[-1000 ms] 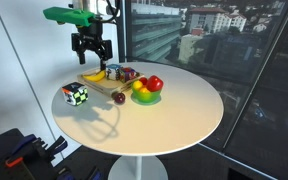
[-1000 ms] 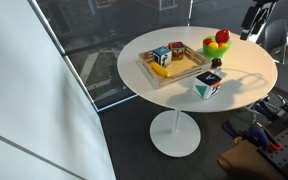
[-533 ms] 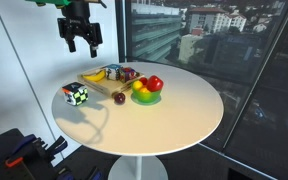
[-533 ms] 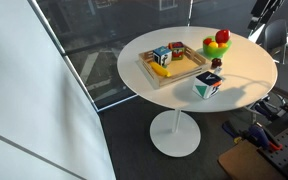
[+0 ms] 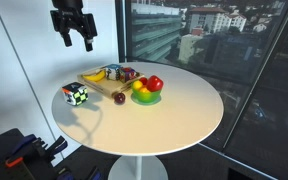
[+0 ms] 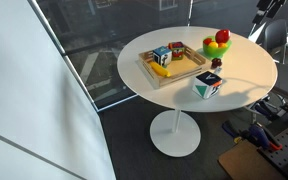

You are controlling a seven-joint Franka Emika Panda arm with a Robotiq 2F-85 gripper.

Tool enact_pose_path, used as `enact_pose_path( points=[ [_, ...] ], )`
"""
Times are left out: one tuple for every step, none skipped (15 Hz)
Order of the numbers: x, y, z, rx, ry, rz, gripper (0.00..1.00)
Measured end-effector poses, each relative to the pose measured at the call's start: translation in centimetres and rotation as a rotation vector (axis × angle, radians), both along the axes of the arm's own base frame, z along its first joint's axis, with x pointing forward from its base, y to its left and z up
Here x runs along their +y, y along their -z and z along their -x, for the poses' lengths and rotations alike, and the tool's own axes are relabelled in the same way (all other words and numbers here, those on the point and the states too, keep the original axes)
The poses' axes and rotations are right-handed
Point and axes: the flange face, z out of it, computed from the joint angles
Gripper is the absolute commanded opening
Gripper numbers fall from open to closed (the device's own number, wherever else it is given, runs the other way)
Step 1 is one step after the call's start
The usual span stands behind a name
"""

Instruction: Pick up the red strawberry toy and put it in the green bowl

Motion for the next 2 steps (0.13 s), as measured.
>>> enact_pose_path(
  points=[
    [-0.01,0.07,-0.02,0.002,0.0,0.0,1.0],
    [0.0,0.14,-0.05,0.004,0.0,0.0,1.0]
  ],
)
